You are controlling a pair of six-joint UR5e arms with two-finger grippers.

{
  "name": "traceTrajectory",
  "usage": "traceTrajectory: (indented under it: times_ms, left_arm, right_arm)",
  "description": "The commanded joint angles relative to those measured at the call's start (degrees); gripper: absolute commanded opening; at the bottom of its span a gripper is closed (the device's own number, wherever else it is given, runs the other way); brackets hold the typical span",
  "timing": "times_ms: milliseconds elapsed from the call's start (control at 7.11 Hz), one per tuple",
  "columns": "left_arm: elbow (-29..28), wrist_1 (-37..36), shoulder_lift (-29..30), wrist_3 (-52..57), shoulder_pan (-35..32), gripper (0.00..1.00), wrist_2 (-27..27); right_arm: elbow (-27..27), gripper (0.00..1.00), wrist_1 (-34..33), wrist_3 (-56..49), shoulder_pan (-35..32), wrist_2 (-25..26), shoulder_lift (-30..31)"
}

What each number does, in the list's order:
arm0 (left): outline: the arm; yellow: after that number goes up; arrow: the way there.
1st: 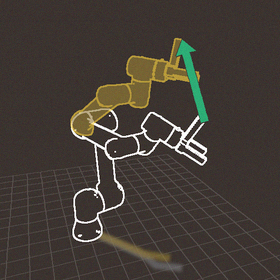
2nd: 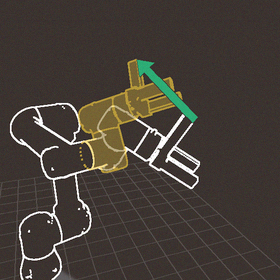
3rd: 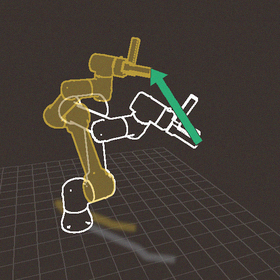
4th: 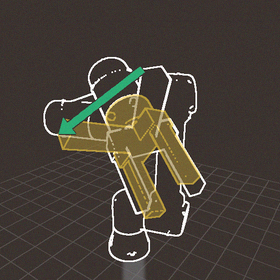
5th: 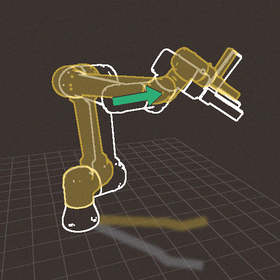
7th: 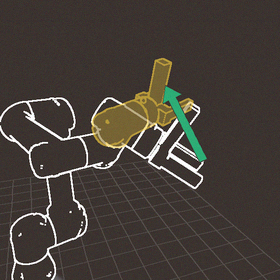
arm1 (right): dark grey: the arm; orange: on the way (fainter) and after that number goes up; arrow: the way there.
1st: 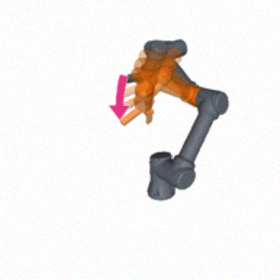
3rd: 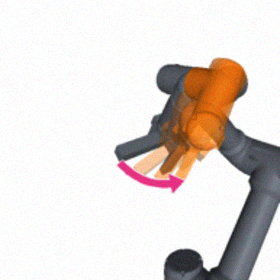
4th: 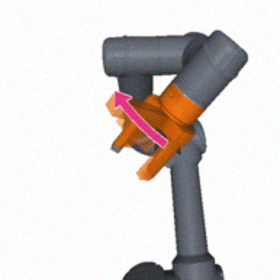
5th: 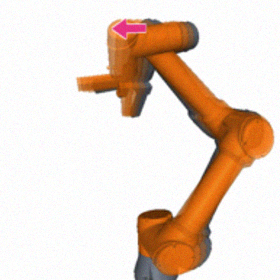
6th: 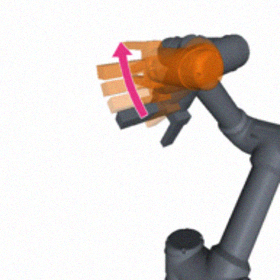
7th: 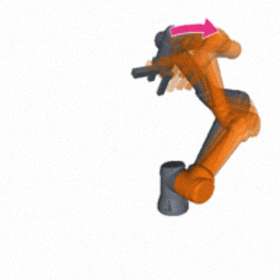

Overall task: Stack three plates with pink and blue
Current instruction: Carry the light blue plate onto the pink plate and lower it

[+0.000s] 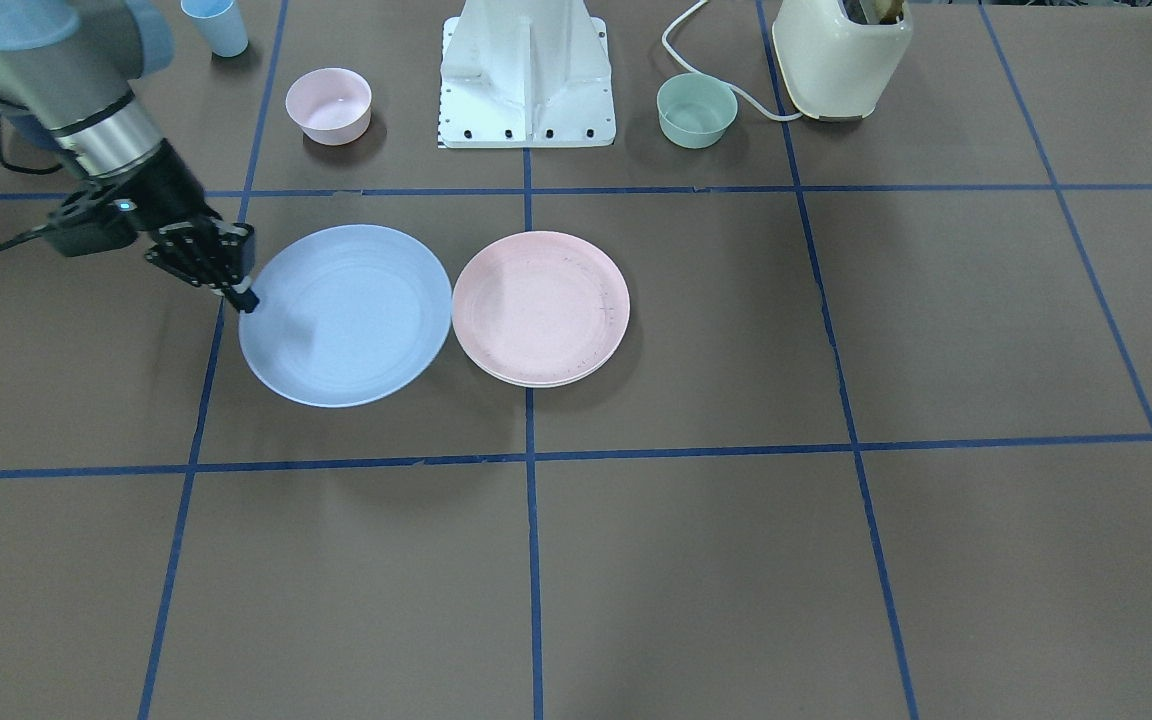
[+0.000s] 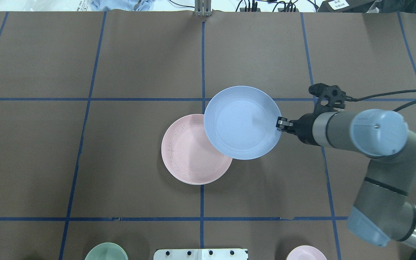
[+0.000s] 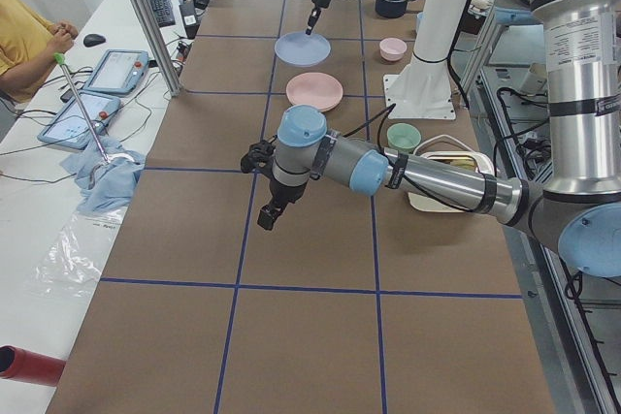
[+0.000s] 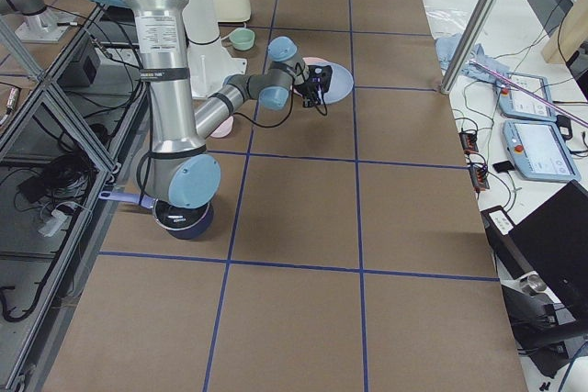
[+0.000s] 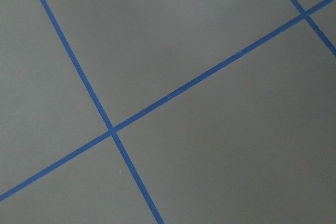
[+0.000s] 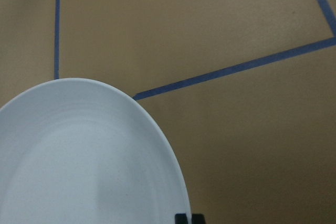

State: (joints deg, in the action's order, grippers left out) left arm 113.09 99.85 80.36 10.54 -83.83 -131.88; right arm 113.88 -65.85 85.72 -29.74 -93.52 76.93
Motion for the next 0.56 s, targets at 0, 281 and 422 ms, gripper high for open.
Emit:
traceTrajectory:
  times_ms: [0,281,422]
  left_arm:
    - [-0.1,-0.1,0.0,0.0,0.0,1.00,0.0]
    - [-0.1,-0.1,0.1,0.0,0.0,1.00,-0.6]
    - [-0.1,-0.1,0.0,0.0,0.0,1.00,-0.9]
  right_arm:
    - [-1.3,0.00,-15.3,3.0,6.2,5.1,-11.3]
    - [-4.5,0.00,-15.5,3.0,8.3,6.3,-13.2]
    - [-5.8,0.06,-15.4,3.0,8.4,6.3,-14.6]
